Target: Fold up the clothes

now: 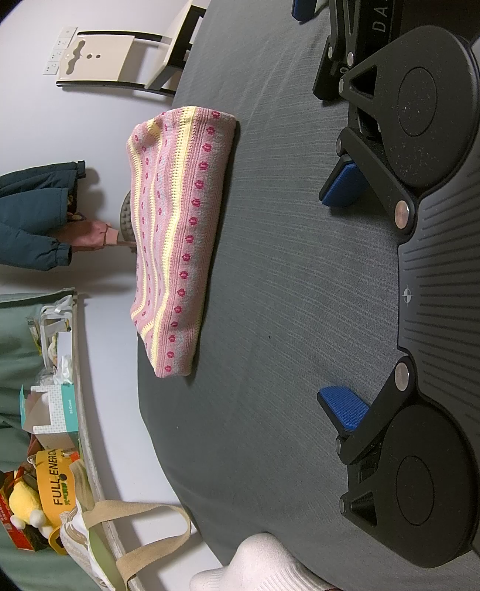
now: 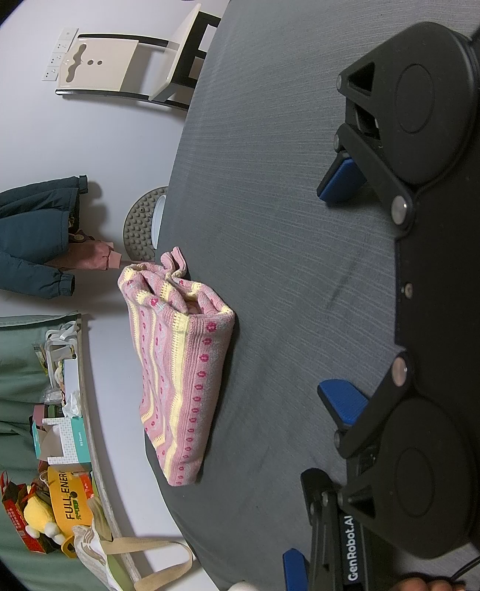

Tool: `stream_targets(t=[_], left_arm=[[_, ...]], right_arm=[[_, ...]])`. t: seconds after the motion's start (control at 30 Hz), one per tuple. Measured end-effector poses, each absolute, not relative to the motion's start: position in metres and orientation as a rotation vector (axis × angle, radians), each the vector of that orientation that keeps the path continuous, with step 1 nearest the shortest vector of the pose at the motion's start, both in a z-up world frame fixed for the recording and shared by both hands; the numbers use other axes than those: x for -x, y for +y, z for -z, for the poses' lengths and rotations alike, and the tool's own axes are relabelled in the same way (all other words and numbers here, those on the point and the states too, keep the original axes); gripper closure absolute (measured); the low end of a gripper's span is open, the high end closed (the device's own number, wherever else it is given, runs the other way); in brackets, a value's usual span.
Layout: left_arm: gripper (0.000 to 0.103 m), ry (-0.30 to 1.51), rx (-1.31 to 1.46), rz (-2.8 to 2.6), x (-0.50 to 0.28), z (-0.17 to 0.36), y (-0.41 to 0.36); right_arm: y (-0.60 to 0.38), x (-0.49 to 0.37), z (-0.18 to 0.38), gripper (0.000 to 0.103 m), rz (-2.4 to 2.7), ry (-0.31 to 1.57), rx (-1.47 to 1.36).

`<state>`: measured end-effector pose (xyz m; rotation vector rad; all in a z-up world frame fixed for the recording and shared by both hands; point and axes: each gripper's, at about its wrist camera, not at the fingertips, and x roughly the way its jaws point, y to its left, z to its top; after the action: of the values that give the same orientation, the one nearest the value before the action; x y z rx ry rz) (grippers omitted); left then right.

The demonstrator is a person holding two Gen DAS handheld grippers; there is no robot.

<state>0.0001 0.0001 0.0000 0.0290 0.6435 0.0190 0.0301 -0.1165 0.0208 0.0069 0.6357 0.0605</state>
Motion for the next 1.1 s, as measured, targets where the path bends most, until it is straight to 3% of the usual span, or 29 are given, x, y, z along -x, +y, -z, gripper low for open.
stream_targets(t=[1.1], left_arm=[[0.000,0.647,-0.029,-0.025,0.0001,-0.0020,-0.0009]], right_arm=[[-0.1174,-0.0321,-0.0212,0.000,-0.058,0.641,-0.007]])
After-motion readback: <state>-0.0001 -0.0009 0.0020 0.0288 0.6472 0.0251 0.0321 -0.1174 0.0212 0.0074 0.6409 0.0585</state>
